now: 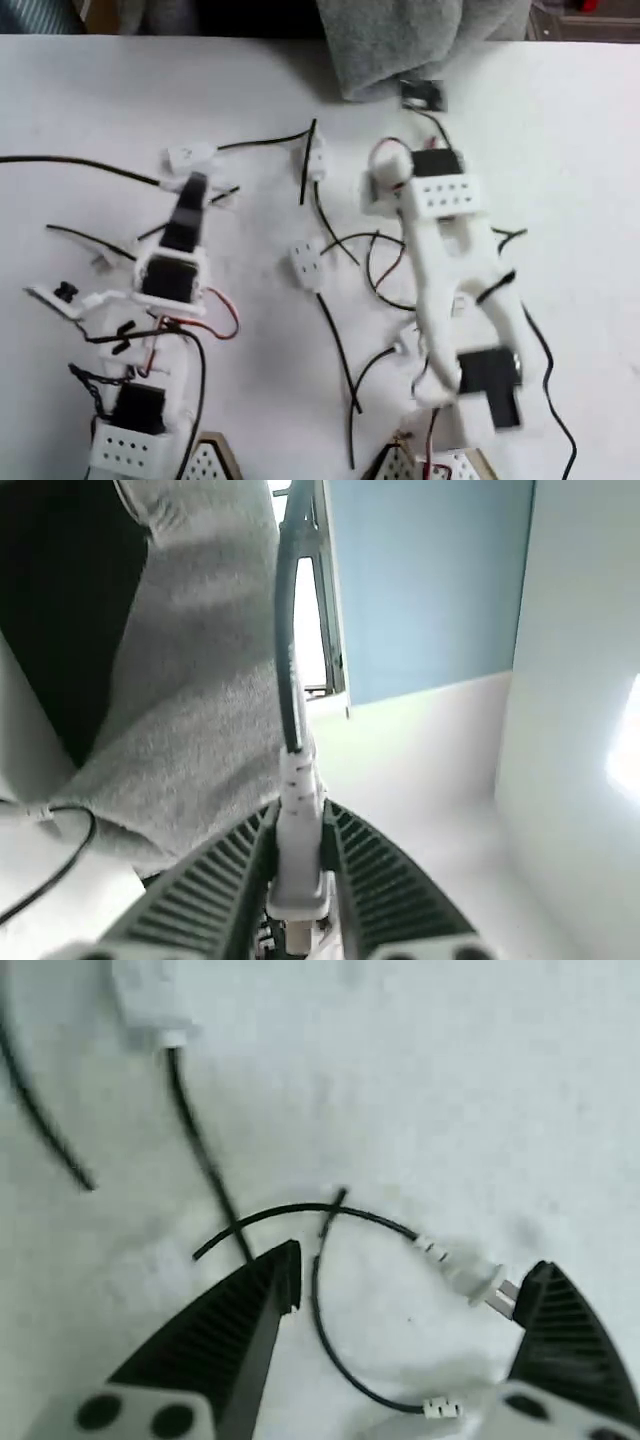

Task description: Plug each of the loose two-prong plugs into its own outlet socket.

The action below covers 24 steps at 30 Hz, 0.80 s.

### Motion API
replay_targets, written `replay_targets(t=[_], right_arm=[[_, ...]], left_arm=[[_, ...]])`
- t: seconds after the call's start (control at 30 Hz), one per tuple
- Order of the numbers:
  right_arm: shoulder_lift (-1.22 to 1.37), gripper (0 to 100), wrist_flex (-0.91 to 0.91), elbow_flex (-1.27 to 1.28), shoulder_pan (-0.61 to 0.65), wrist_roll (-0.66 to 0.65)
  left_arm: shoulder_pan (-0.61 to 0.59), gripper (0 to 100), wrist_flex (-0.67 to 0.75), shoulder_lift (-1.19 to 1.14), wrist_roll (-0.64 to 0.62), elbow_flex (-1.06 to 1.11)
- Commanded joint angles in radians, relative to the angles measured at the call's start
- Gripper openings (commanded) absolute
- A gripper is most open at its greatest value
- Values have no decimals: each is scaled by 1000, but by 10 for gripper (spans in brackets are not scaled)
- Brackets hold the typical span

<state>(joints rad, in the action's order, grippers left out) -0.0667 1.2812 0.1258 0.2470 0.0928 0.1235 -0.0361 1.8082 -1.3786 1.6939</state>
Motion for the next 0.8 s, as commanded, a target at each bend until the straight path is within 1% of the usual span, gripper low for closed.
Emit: replay_targets(t=[0.0,0.13,0.23,0.37,0.63,0.77], right_arm=[[-127,341,143,-91,145,-110],[-104,341,348,-244,259,-215],[-41,341,440,-371,314,-264],[18,341,440,-416,360,-321],[2,341,440,-325,343,-463],[-7,341,438,-362,361,-485]], left_arm=[[47,24,0,10,-9,0],[64,24,-32,10,-8,0],[88,24,-40,10,6,0],[163,24,-54,10,78,0],[136,24,-52,10,77,0],[139,24,-61,10,77,0]])
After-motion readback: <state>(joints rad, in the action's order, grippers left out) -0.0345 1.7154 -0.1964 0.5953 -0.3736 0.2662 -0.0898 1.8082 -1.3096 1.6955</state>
